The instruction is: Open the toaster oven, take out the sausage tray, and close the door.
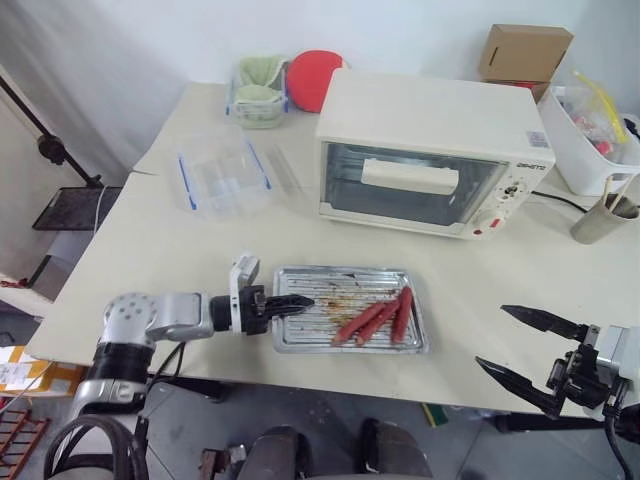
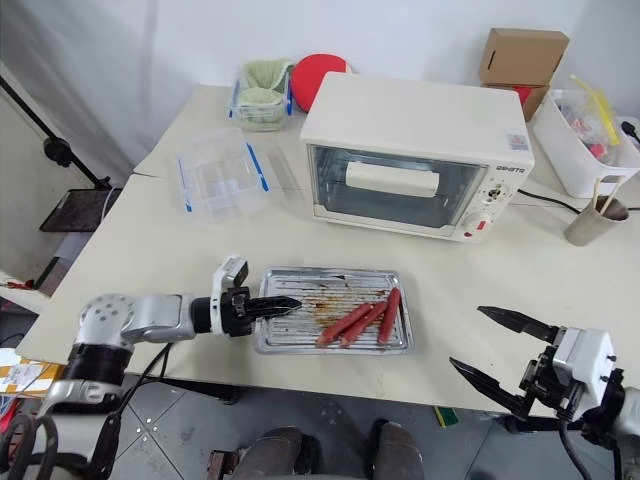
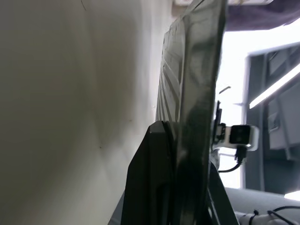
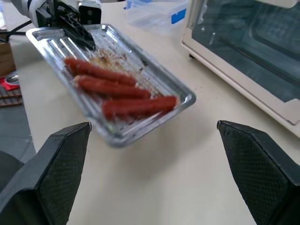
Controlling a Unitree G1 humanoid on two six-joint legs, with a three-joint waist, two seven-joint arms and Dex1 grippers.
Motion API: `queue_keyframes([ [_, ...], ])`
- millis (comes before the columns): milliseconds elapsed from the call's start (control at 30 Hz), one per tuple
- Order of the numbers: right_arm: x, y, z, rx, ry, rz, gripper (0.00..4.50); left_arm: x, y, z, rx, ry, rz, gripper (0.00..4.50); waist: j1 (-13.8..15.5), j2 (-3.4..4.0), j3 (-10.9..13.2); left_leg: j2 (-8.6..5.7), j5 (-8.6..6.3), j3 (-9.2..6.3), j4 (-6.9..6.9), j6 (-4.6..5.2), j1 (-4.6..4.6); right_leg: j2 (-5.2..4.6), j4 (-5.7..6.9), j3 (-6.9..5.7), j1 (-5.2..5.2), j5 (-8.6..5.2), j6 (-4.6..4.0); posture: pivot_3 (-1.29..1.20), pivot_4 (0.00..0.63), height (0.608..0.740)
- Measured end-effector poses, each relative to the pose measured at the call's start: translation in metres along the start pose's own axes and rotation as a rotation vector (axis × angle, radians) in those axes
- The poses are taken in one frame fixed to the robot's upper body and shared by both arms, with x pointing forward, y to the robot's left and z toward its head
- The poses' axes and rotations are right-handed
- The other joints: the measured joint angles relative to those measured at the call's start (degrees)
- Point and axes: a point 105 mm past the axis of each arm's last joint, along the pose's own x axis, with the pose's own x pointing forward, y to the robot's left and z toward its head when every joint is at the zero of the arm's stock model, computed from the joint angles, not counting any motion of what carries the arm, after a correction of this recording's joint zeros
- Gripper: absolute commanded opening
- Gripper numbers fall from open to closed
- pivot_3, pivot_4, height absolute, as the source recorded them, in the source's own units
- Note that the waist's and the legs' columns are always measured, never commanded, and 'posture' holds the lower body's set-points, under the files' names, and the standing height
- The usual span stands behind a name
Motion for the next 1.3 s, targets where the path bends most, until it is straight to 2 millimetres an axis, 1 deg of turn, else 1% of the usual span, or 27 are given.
queue_keyframes([
  [100, -0.003, 0.003, -0.001, 0.008, 0.013, -0.003, 4.48, 0.015, -0.001, 0.006, 0.016, 0.043, 0.017, 0.0, 0.93, 0.05, -0.03, -0.19, 0.04, -0.05, 0.0, 0.03, -0.01, -0.18, -0.06, 0.02, 0.04, 0.08, 0.15, 0.0, 0.15, 0.74],
  [200, -0.003, 0.005, 0.001, 0.001, 0.011, -0.008, 4.5, 0.024, 0.0, 0.012, 0.019, 0.059, 0.028, 0.64, 1.33, 0.08, -0.05, -0.33, 0.04, -0.09, 0.0, 0.03, -0.04, -0.34, -0.1, 0.07, 0.06, 0.14, 0.26, 0.0, 0.15, 0.74],
  [333, -0.006, 0.006, 0.001, 0.004, 0.014, -0.029, 4.5, 0.029, 0.007, 0.015, 0.039, 0.069, 0.079, 1.81, 1.3, 0.08, -0.05, -0.39, 0.04, -0.09, -0.02, 0.02, -0.05, -0.42, -0.15, 0.11, 0.06, 0.19, 0.34, 0.0, 0.15, 0.74],
  [433, -0.006, 0.006, 0.001, 0.004, 0.014, -0.03, 4.5, 0.028, 0.009, 0.016, 0.054, 0.07, 0.096, 2.74, 1.14, 0.08, -0.05, -0.34, 0.04, -0.09, -0.03, 0.02, -0.05, -0.43, -0.15, 0.11, 0.05, 0.19, 0.35, 0.0, 0.15, 0.74],
  [500, -0.006, 0.006, 0.001, 0.003, 0.013, -0.028, 4.5, 0.022, 0.006, 0.015, 0.089, 0.075, 0.096, 3.32, 0.83, 0.02, -0.01, -0.21, 0.04, -0.08, -0.03, 0.01, -0.05, -0.44, -0.15, 0.12, 0.03, 0.19, 0.34, 0.0, 0.15, 0.74],
  [567, -0.006, 0.006, 0.001, -0.001, 0.012, -0.026, 4.5, 0.011, 0.003, 0.012, 0.144, 0.074, 0.096, 3.87, 0.08, -0.02, 0.01, -0.08, 0.01, -0.06, -0.09, -0.06, -0.05, -0.4, -0.12, 0.14, 0.0, 0.18, 0.32, 0.0, 0.15, 0.74],
  [633, -0.006, 0.006, 0.001, -0.009, 0.009, -0.019, 4.5, -0.006, 0.0, 0.01, 0.231, 0.062, 0.122, 4.4, -0.8, -0.04, 0.02, 0.05, 0.01, -0.06, -0.18, -0.16, -0.02, -0.29, -0.09, 0.11, -0.02, 0.13, 0.23, 0.0, 0.15, 0.74],
  [667, -0.006, 0.006, 0.001, -0.01, 0.009, -0.019, 4.5, -0.012, -0.001, 0.01, 0.268, 0.044, 0.126, 4.4, -1.22, -0.04, 0.02, 0.09, 0.0, 0.0, -0.28, -0.22, 0.03, -0.25, -0.09, 0.13, -0.02, 0.1, 0.18, 0.0, 0.15, 0.74],
  [700, -0.006, 0.005, 0.0, -0.007, 0.009, -0.013, 4.5, -0.025, 0.001, 0.011, 0.366, -0.003, 0.151, 4.4, -1.97, -0.04, 0.02, 0.14, 0.03, 0.0, -0.35, -0.29, 0.04, -0.2, -0.11, 0.12, -0.05, 0.06, 0.11, 0.0, 0.15, 0.74],
  [767, -0.008, 0.003, -0.003, 0.002, 0.014, -0.015, 4.5, -0.041, 0.005, 0.011, 0.516, -0.054, 0.193, 4.4, -2.55, -0.04, 0.02, 0.21, 0.06, 0.08, -0.46, -0.46, 0.11, -0.15, -0.2, 0.12, -0.11, -0.02, -0.04, 0.0, 0.15, 0.74],
  [833, -0.007, 0.0, -0.005, 0.002, 0.008, -0.005, 4.5, -0.065, 0.012, 0.006, 0.731, -0.063, 0.259, 4.4, -3.23, -0.04, 0.03, 0.31, 0.11, 0.12, -0.58, -0.6, 0.1, -0.1, -0.19, 0.11, -0.22, -0.1, -0.18, 0.0, 0.15, 0.74],
  [900, -0.007, -0.004, -0.007, 0.003, 0.005, 0.0, 4.5, -0.082, 0.018, -0.001, 0.959, -0.041, 0.319, 4.4, -3.49, 0.01, 0.05, 0.31, 0.17, 0.14, -0.84, -0.71, 0.15, -0.14, -0.29, 0.11, -0.26, -0.13, -0.24, 0.0, 0.15, 0.74],
  [1033, -0.001, -0.011, -0.005, -0.013, -0.011, 0.037, 4.5, -0.097, 0.022, -0.012, 1.267, 0.001, 0.342, 4.4, -3.26, 0.08, 0.1, 0.35, 0.18, 0.07, -0.9, -0.68, -0.09, -0.23, -0.29, 0.09, -0.54, -0.16, -0.31, 0.0, 0.15, 0.74],
  [1133, 0.004, -0.012, -0.002, -0.031, -0.023, 0.076, 4.5, -0.103, 0.011, -0.013, 1.491, -0.007, 0.334, 4.4, -2.48, 0.09, 0.11, 0.35, 0.14, 0.06, -0.92, -0.53, -0.16, -0.25, -0.29, 0.04, -0.62, -0.16, -0.32, 0.0, 0.15, 0.74],
  [1167, 0.008, -0.011, -0.001, -0.031, -0.03, 0.105, 4.5, -0.105, 0.005, -0.012, 1.561, -0.048, 0.327, 4.4, -2.32, 0.1, 0.11, 0.35, 0.12, 0.08, -0.92, -0.43, -0.16, -0.25, -0.3, 0.03, -0.62, -0.16, -0.31, 0.0, 0.15, 0.74],
  [1233, 0.012, -0.01, 0.001, -0.029, -0.037, 0.141, 4.5, -0.108, -0.002, -0.009, 1.612, -0.111, 0.329, 4.4, -2.19, 0.1, 0.11, 0.35, 0.14, 0.11, -0.92, -0.27, -0.16, -0.27, -0.3, 0.02, -0.61, -0.15, -0.29, 0.0, 0.15, 0.74],
  [1267, 0.014, -0.01, 0.002, -0.026, -0.038, 0.158, 4.5, -0.111, -0.003, -0.008, 1.626, -0.141, 0.34, 4.4, -2.19, 0.09, 0.12, 0.35, 0.23, 0.12, -0.92, -0.03, -0.16, -0.27, -0.29, 0.0, -0.6, -0.15, -0.29, 0.0, 0.15, 0.74],
  [1300, 0.015, -0.009, 0.003, -0.028, -0.039, 0.167, 4.5, -0.113, -0.003, -0.008, 1.628, -0.15, 0.348, 4.4, -2.18, 0.08, 0.12, 0.35, 0.25, 0.12, -0.92, 0.01, -0.16, -0.27, -0.3, -0.01, -0.6, -0.15, -0.29, 0.0, 0.15, 0.74],
])
